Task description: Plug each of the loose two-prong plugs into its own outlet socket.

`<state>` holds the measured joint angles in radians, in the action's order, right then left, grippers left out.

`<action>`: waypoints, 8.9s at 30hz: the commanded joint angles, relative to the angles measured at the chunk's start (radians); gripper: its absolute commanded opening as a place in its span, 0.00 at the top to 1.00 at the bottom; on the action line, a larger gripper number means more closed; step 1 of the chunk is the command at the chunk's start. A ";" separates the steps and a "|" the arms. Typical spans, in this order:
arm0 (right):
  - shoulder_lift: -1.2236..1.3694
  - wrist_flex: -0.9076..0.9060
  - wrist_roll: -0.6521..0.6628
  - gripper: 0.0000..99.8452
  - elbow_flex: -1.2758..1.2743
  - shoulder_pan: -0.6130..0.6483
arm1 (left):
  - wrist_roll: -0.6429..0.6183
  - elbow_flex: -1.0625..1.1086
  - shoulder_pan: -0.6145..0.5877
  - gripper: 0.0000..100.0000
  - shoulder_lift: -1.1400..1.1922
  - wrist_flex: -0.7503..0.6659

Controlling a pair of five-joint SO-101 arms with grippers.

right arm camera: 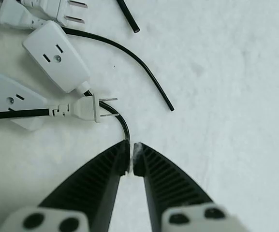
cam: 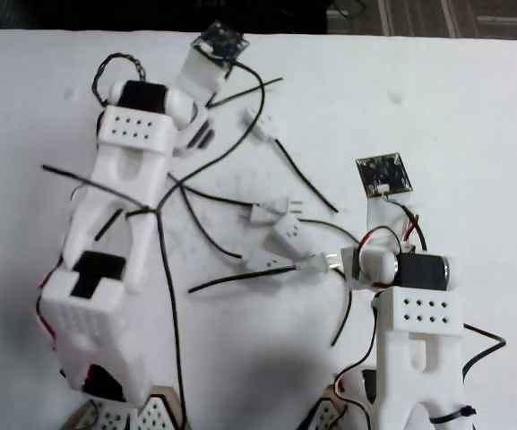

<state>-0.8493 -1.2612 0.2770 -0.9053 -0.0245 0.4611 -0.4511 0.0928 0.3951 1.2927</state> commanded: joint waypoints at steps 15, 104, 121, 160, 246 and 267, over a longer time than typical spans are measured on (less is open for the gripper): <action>-0.018 0.015 0.008 0.98 0.003 0.001 | -0.126 -0.637 -0.054 0.76 0.510 -0.041; 0.492 0.101 0.730 0.87 0.167 0.300 | -0.118 1.336 -0.489 0.98 -1.239 -0.144; 0.714 0.283 0.755 0.85 0.166 0.291 | -0.118 1.375 -0.484 0.98 -1.239 -0.167; 0.865 -0.028 0.628 0.98 0.423 0.348 | -0.118 1.585 -0.418 0.98 -1.241 -0.322; 0.367 -0.268 0.463 0.98 0.376 0.450 | -0.071 1.435 -0.395 0.98 -1.242 -0.184; -0.209 -0.213 0.031 0.98 0.373 0.665 | -0.399 1.324 -0.108 0.98 -1.764 -0.037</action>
<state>-1.0196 -1.4960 0.3368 -0.5355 0.6214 0.0974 0.8224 -0.0591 -1.1301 1.2866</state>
